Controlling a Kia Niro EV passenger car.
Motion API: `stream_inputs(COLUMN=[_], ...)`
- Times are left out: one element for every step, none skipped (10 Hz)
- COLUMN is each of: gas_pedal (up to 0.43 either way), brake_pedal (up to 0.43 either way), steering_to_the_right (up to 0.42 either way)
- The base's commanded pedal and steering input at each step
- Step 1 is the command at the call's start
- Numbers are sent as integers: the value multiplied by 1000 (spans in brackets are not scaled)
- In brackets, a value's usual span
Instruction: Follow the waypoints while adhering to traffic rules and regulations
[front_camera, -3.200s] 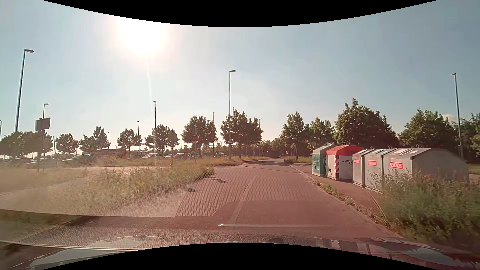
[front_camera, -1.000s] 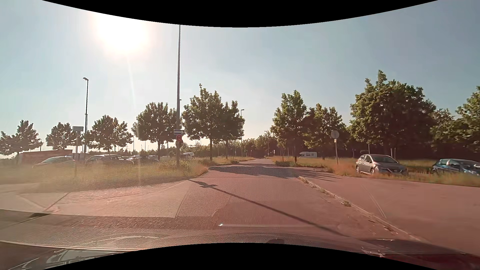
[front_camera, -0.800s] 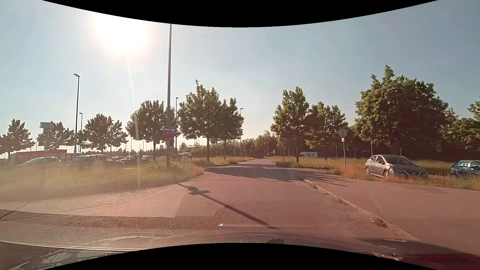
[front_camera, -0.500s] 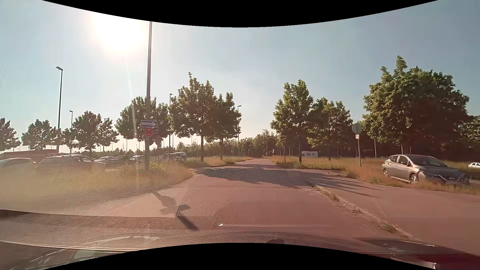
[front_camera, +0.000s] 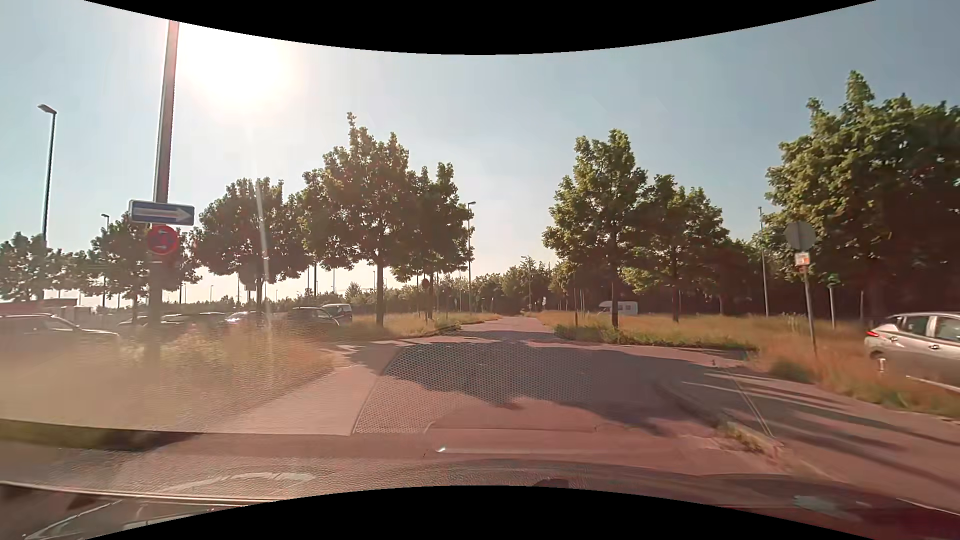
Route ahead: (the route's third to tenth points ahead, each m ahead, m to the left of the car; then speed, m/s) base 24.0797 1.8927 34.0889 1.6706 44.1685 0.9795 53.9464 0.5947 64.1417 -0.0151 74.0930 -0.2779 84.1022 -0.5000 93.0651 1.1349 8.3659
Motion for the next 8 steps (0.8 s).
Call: stream_inputs(gas_pedal=[138, 130, 130, 130, 118, 98, 98, 98], brake_pedal=[12, 12, 6, 12, 12, 12, 12, 6], steering_to_the_right=[7, 7, 7, 7, 7, 6, 7, 6])
